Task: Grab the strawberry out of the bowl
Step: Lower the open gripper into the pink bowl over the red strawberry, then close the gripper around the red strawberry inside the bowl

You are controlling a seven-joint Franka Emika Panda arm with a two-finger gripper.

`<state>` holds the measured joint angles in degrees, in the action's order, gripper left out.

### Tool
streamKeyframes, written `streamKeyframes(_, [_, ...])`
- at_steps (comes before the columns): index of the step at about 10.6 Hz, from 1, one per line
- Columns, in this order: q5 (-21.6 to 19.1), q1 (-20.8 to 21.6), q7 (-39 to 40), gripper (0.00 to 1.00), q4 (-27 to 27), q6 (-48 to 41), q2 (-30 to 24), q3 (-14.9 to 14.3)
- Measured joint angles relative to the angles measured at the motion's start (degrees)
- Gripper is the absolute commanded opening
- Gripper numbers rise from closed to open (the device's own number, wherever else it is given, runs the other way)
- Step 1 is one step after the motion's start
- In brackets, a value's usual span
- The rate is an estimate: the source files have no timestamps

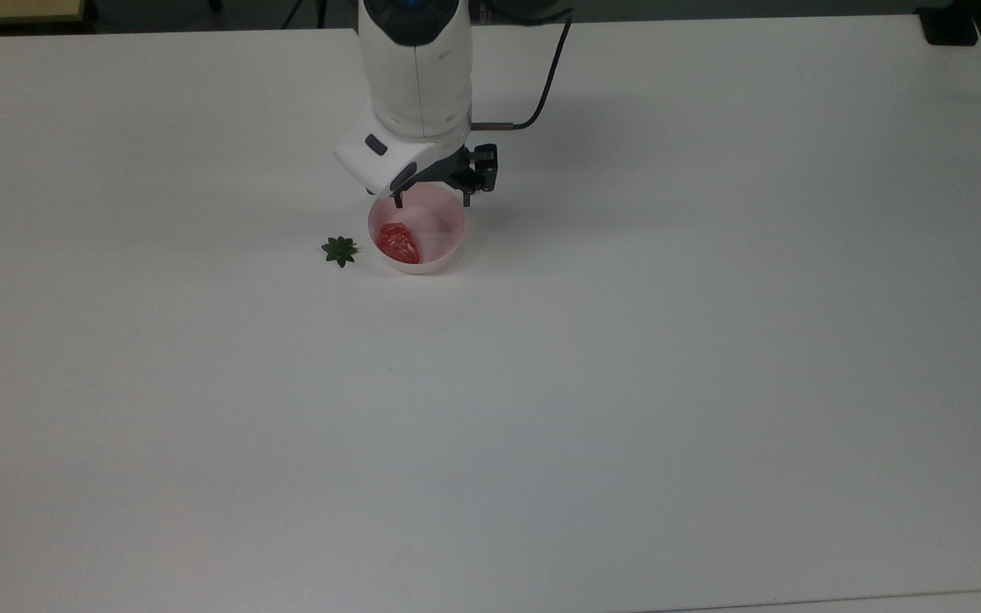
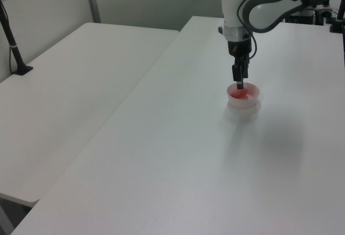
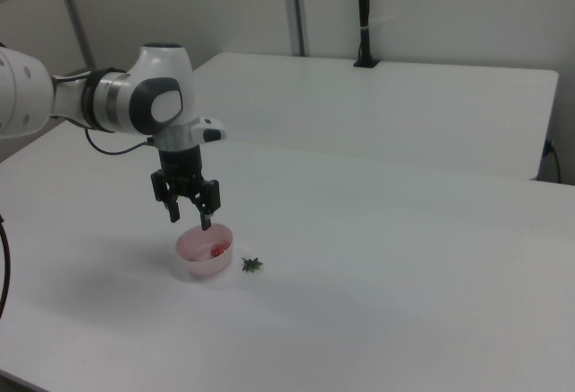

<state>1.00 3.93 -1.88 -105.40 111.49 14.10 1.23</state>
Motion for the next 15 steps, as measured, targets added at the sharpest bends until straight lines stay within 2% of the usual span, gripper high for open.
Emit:
streamKeyframes(3, [0.71, -0.90, -0.02, 0.80, -0.06, 1.68, 2.30, -0.28])
streamKeyframes(7, [0.80, -1.76, -0.02, 0.68, -0.06, 4.14, 4.39, -0.34])
streamKeyframes(9, [0.80, -1.86, -0.02, 0.68, -0.06, 4.25, 5.00, -0.35])
streamKeyframes(12, [0.81, -2.23, -0.02, 0.81, -0.09, 4.26, 5.58, -0.36])
streamKeyframes(14, [2.13, -2.22, -0.02, 0.81, -0.68, 4.26, 6.11, -0.35])
streamKeyframes(15, [2.72, -2.16, -0.02, 0.77, -1.26, 4.26, 6.34, -0.34])
